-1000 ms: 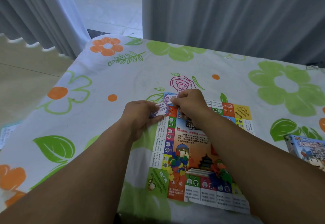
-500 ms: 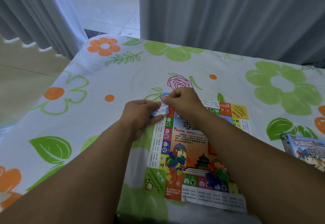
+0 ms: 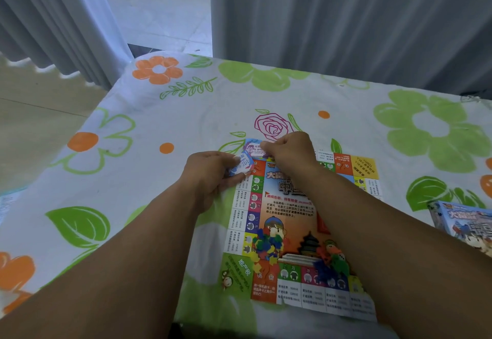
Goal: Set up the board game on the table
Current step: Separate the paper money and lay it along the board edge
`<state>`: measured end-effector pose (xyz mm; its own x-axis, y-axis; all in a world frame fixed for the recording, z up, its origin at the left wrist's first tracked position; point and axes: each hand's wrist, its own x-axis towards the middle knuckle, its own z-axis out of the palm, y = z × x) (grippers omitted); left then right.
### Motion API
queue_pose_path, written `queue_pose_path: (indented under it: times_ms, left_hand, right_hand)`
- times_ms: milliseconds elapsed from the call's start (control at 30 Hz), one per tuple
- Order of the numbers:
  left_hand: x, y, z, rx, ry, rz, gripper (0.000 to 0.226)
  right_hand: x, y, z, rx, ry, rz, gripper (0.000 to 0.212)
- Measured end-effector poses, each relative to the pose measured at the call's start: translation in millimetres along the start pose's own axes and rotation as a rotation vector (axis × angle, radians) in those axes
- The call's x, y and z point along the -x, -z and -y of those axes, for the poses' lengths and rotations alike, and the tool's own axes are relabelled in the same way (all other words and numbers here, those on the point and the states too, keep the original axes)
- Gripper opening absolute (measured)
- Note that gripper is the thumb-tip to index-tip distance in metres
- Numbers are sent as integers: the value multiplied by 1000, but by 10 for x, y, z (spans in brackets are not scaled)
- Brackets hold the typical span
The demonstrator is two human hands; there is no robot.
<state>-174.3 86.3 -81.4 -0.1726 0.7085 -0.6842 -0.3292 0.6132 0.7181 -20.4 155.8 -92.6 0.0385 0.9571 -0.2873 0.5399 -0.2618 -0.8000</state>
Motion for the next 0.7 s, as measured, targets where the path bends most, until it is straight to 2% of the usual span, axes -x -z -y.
queue_pose_path:
  times_ms: [67, 133, 300, 400, 467, 567, 700]
  left_hand:
    - [12, -8, -5, -15, 0, 14, 19]
    - [26, -18, -10, -23, -5, 31, 20]
    - [59, -107, -13, -45, -38, 57, 25]
    - [84, -197, -10, -36, -47, 77, 26]
    - [105, -275, -10, -13, -42, 88, 24]
    - [111, -374, -13, -9, -24, 85, 19]
    - [105, -501, -1, -7, -25, 62, 14]
  right_hand:
    - [-4, 10, -1, 35, 6, -50, 33]
    - [26, 48, 17, -16, 31, -30, 31]
    - [190, 198, 88, -156, 105, 241, 37]
    - [191, 270, 37, -132, 151, 283, 23]
    - [173, 348, 0, -140, 127, 250, 19]
    - [112, 489, -65, -205, 26, 156, 25]
    - [38, 714, -210, -324, -84, 32, 24]
